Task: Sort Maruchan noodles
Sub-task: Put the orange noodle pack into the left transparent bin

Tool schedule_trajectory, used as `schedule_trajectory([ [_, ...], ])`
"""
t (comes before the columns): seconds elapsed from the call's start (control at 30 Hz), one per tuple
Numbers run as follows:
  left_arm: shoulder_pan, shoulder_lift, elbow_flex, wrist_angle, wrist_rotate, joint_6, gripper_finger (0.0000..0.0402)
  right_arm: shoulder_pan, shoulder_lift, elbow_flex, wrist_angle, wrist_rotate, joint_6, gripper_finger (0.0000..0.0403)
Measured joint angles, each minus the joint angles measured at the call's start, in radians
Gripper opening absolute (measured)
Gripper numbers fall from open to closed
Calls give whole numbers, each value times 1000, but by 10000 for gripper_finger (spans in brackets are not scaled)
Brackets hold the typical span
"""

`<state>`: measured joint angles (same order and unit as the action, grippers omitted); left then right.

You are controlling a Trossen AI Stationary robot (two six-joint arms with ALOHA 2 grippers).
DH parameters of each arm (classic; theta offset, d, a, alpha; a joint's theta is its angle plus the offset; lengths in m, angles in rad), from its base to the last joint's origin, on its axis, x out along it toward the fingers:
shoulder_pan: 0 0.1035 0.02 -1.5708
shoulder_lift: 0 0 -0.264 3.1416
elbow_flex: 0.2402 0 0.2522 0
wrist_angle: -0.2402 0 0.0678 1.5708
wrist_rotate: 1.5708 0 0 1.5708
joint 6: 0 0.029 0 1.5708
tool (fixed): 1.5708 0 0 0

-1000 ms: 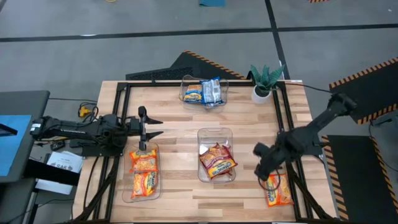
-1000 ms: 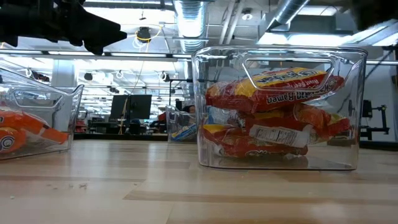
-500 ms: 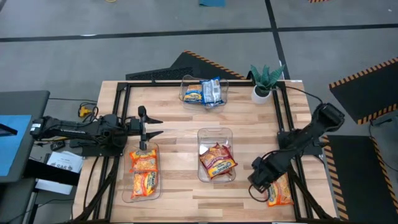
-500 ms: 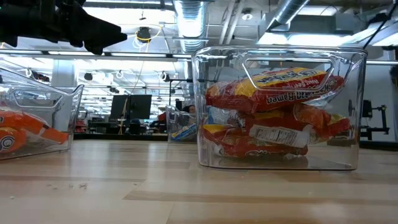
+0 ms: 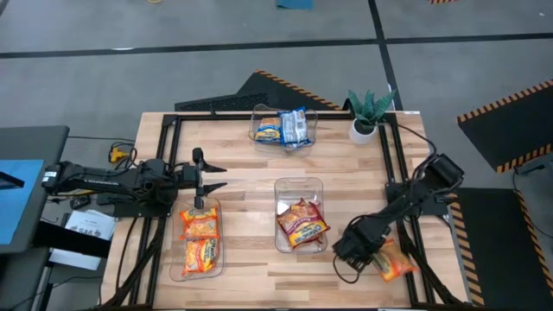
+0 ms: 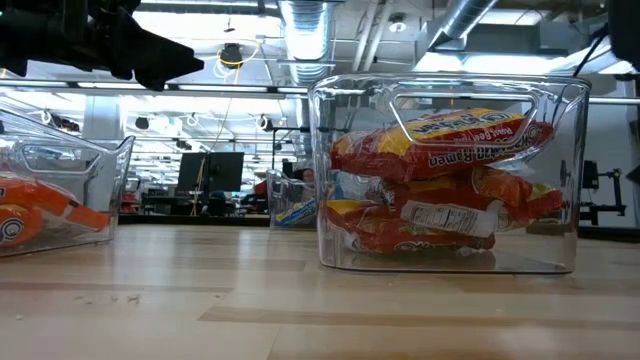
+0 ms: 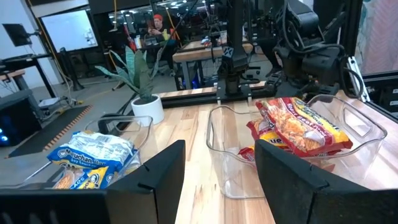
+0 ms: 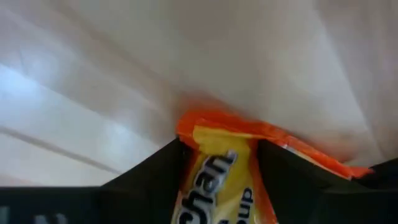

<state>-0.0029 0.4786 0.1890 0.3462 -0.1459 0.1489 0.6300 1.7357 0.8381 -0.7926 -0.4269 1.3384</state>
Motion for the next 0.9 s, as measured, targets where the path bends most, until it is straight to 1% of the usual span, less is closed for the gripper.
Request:
schedule_trajectory([
  [0.07,0,0,0,0,0,0,183,-9,15,10,1,-15,-39,197],
  [0.1,0,0,0,0,0,0,183,-13,16,17,0,-16,-62,175],
  [0.17,0,0,0,0,0,0,183,-19,15,30,0,-11,-94,124],
  [0.27,0,0,0,0,0,0,183,-25,10,52,-14,10,-153,37],
  [0.3,0,0,0,0,0,0,183,-28,6,62,-14,22,-176,22],
  [0.47,0,0,0,1,0,0,183,-53,-6,134,-53,72,-291,20],
  [0.57,0,0,0,1,0,1,183,-82,-14,200,-102,83,-367,15],
  [0.67,0,-1,0,1,0,1,183,-108,-54,281,-153,114,-454,14],
  [0.8,0,-2,0,2,-4,1,183,-134,-145,381,-179,193,-502,14],
  [0.9,0,-2,0,4,-28,6,183,-141,-221,454,-176,298,-559,14],
])
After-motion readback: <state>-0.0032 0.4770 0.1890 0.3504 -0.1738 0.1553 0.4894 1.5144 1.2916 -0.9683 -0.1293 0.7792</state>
